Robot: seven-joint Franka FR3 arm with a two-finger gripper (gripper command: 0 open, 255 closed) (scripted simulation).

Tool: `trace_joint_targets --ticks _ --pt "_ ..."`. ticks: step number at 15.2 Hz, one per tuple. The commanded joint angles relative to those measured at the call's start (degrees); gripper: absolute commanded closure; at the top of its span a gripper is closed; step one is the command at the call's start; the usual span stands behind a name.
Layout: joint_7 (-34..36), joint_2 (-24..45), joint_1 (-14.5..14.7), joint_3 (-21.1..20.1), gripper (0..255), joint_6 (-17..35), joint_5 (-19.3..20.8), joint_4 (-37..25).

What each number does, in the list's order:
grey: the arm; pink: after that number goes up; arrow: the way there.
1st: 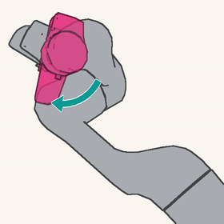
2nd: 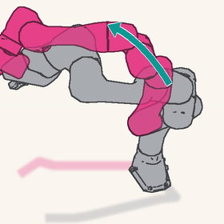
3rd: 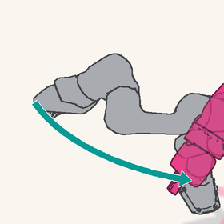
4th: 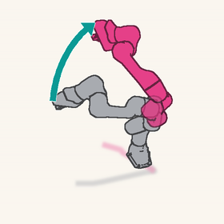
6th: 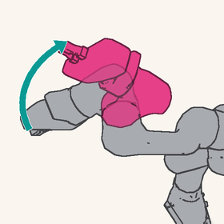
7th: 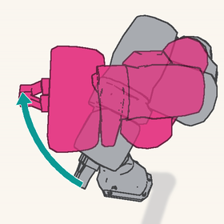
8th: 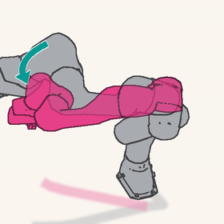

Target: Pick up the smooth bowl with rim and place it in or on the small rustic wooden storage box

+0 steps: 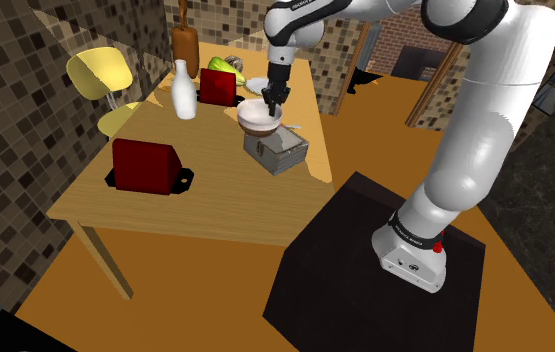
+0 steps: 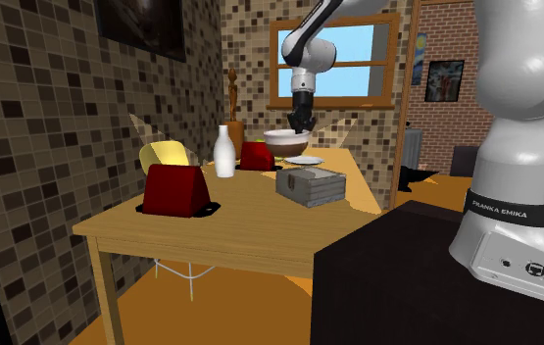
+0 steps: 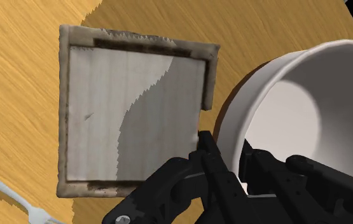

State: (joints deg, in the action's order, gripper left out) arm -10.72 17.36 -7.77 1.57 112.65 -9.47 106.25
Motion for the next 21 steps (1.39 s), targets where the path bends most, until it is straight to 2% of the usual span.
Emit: trace_joint_targets --ticks 1,8,21 --pt "-2.6 0.6 -1.7 1.0 255 -0.6 0.2 -0.8" --pt "-10.5 3.0 -7.2 4.2 255 -3.6 0.9 -5.2" --pt "-11.8 8.0 -7.3 3.9 255 4.5 0.0 -2.0"
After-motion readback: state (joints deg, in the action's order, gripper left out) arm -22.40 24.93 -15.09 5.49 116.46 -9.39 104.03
